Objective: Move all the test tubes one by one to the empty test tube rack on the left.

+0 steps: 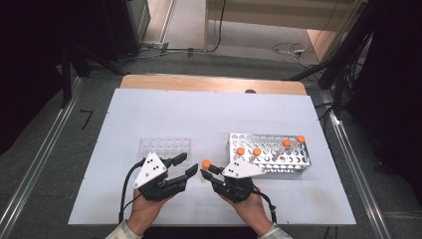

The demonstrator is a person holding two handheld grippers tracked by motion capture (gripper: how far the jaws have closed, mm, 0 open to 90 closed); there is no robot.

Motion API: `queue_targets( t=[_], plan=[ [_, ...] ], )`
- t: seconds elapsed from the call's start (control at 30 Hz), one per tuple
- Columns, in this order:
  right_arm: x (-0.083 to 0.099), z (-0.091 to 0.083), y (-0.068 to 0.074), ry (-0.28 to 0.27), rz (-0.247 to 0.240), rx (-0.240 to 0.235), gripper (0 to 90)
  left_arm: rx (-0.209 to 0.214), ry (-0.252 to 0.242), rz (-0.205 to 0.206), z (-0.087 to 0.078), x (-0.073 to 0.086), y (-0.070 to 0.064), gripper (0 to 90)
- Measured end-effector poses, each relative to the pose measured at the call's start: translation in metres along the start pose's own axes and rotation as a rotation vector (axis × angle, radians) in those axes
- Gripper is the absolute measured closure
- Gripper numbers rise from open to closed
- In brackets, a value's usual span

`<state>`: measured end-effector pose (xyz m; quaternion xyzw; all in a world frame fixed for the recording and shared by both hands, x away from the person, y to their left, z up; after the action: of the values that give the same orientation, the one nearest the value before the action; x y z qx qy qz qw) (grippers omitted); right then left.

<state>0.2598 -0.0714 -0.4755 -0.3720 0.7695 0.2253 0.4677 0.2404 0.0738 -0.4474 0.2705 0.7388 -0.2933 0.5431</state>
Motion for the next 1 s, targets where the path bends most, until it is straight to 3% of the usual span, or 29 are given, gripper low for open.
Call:
queue_targets(
  t=[0.23, 0.7, 1.0],
  plan=[
    [-0.003, 0.010, 0.008, 0.005, -0.011, -0.021, 72.7, 0.037, 0.025, 0.016, 0.013, 0.001, -0.010, 52.5],
    [-0.005, 0.007, 0.010, 0.000, -0.012, -0.027, 72.7, 0.032, 0.038, 0.016, 0.020, 0.003, -0.011, 68.2],
    [-0.005, 0.005, 0.009, -0.009, -0.006, -0.043, 68.7, 0.048, 0.037, -0.001, 0.019, 0.001, -0.010, 69.8]
  ],
)
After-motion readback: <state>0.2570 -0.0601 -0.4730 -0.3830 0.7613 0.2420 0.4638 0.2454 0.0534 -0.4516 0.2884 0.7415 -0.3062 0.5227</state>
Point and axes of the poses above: each handheld gripper's, and its own axes: z roughly forward along the jaws, x roughly out of its underside, y roughly to its left, the point moved 6 cm from there along z, roughly forward along the jaws, and after that the axes turned 5 degrees about x, right-handed, at the moved point
